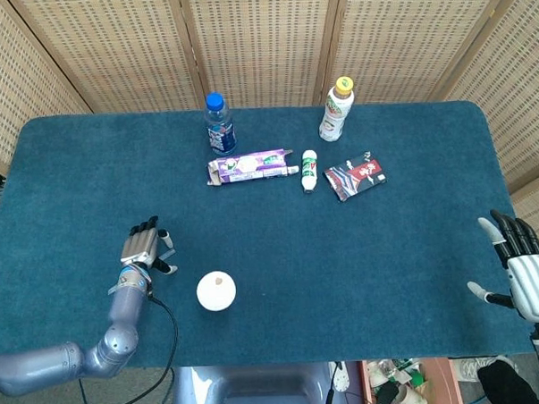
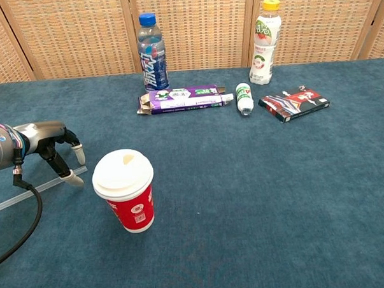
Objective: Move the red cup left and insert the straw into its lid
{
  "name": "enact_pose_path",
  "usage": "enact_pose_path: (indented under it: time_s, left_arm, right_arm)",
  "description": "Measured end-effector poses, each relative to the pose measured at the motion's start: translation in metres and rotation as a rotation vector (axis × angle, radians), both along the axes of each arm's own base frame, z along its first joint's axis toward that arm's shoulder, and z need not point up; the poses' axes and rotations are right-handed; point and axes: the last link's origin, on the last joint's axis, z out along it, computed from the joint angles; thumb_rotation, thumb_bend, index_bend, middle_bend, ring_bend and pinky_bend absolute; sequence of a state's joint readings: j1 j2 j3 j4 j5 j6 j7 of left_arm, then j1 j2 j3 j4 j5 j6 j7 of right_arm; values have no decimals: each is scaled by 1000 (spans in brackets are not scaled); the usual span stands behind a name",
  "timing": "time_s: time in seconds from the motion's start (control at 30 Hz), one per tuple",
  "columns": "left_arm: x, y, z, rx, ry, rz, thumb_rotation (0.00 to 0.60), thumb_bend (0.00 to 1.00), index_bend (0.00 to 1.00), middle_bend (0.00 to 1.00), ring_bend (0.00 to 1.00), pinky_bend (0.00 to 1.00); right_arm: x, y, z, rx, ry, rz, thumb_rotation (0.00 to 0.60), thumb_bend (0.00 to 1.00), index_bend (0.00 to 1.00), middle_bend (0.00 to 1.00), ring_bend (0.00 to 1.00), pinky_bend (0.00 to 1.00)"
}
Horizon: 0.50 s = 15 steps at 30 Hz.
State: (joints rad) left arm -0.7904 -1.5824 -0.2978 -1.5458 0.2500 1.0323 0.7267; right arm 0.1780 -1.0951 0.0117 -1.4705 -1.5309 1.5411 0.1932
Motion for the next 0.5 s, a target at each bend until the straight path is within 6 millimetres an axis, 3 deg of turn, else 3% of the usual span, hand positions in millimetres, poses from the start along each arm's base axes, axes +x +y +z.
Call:
enact_pose_path:
  time_s: [0.3,0.5]
  left_arm:
    - [8,-6,9,4,-6,-40,600,184,447,0,0,0]
    - [3,-4,12,30,9,-27,600,185,447,0,0,0]
  right_arm:
    - [0,0,0,4,-4,2,600,0,0,0,0,0]
    - [1,0,1,3,-10,3,600,0,0,0,0,0]
